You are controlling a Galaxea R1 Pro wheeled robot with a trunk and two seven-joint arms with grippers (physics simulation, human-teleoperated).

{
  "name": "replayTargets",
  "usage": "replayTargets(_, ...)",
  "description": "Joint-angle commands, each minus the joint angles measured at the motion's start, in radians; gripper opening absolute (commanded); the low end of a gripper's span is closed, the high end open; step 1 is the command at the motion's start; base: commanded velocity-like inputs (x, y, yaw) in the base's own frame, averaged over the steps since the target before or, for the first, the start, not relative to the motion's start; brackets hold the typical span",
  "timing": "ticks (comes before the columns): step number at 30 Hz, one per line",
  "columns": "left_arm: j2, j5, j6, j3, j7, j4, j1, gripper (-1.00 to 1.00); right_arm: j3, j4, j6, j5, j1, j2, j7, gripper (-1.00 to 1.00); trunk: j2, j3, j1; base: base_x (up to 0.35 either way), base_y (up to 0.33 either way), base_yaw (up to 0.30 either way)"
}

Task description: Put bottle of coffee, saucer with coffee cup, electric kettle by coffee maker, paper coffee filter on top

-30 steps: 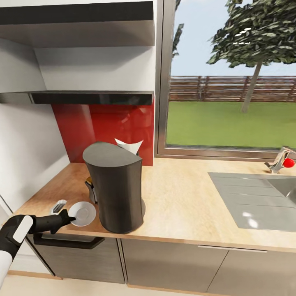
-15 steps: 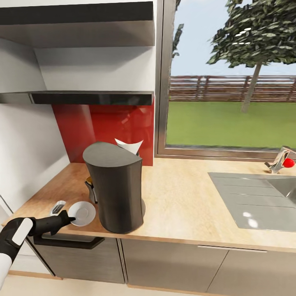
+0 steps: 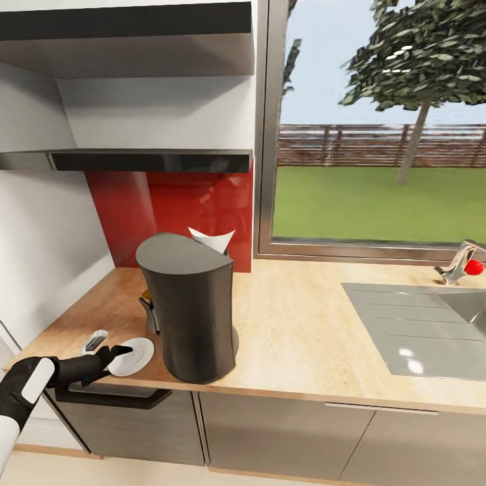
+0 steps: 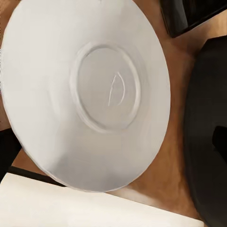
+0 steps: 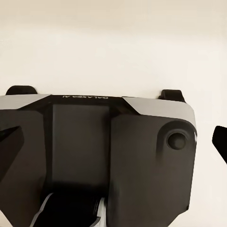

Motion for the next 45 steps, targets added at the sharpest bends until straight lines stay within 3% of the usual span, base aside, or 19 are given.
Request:
replayTargets(1,0.000,-0.003,0.006,0.004,-0.004,0.000,-0.001,1.00,0.008,-0.002,0.005,-0.009,-0.001,0.000,-0.003,1.00,-0.002,-0.002,0.001,0.000,0.000,0.000)
replayTargets(21,-0.001,-0.001,0.007,0.004,-0.011,0.002,0.014,1.00,0.008,-0.002,0.005,-0.009,0.000,0.000,-0.003,1.00,-0.002,-0.002,0.001,-0.249,0.104,0.000)
replayTargets(23,-0.001,0.003,0.007,0.004,-0.017,0.000,0.053,1.00,0.008,-0.002,0.005,-0.009,-0.001,0.000,-0.003,1.00,-0.002,-0.002,0.001,-0.192,0.051,0.000)
replayTargets(26,0.000,0.000,-0.002,0.001,-0.027,-0.001,0.154,1.00,0.008,-0.003,0.005,-0.009,0.000,0.000,-0.003,1.00,-0.002,-0.002,0.001,-0.042,0.011,0.000)
replayTargets(29,0.000,-0.002,-0.061,-0.004,-0.028,-0.001,0.249,1.00,0.007,-0.003,0.004,-0.009,-0.001,-0.001,-0.003,1.00,-0.002,-0.002,0.001,-0.010,0.003,0.000)
replayTargets(31,0.000,-0.011,-0.147,-0.021,-0.028,0.000,0.327,1.00,0.007,-0.003,0.003,-0.009,-0.001,-0.003,-0.003,1.00,-0.002,-0.002,0.001,-0.004,0.001,0.000)
replayTargets(32,0.000,-0.031,-0.228,-0.046,-0.028,0.001,0.378,1.00,0.007,-0.003,0.003,-0.009,0.000,-0.005,-0.003,1.00,-0.002,-0.002,0.001,-0.002,0.000,0.000)
replayTargets(33,0.000,-0.039,-0.257,-0.056,-0.027,0.002,0.393,1.00,0.007,-0.003,0.002,-0.009,0.000,-0.006,-0.003,1.00,-0.002,-0.002,0.001,-0.001,0.000,0.000)
replayTargets(34,-0.003,-0.081,-0.368,-0.099,-0.024,0.016,0.446,1.00,0.006,-0.003,0.002,-0.010,0.000,-0.009,-0.003,1.00,-0.002,-0.002,0.001,0.000,0.000,0.000)
replayTargets(37,-0.020,-0.166,-0.512,-0.151,-0.020,0.098,0.489,1.00,0.006,-0.002,-0.014,-0.009,0.000,-0.029,-0.003,1.00,-0.002,-0.002,0.001,0.000,0.000,0.000)
replayTargets(41,-0.038,-0.306,-0.678,-0.172,-0.005,0.277,0.503,1.00,0.006,-0.001,-0.075,-0.007,0.004,-0.057,-0.001,1.00,-0.002,-0.002,0.001,0.000,0.000,0.000)
replayTargets(43,-0.040,-0.342,-0.712,-0.173,0.026,0.320,0.504,1.00,0.007,-0.001,-0.081,-0.007,0.009,-0.064,0.001,1.00,-0.002,-0.002,0.001,0.000,0.000,0.000)
replayTargets(44,-0.045,-0.369,-0.746,-0.174,0.093,0.362,0.505,1.00,0.007,-0.001,-0.086,-0.007,0.014,-0.067,0.002,1.00,-0.002,-0.002,0.001,0.000,0.000,0.000)
replayTargets(45,-0.048,-0.373,-0.754,-0.174,0.112,0.370,0.505,1.00,0.007,-0.002,-0.086,-0.007,0.014,-0.067,0.002,1.00,-0.002,-0.002,0.001,0.000,0.000,0.000)
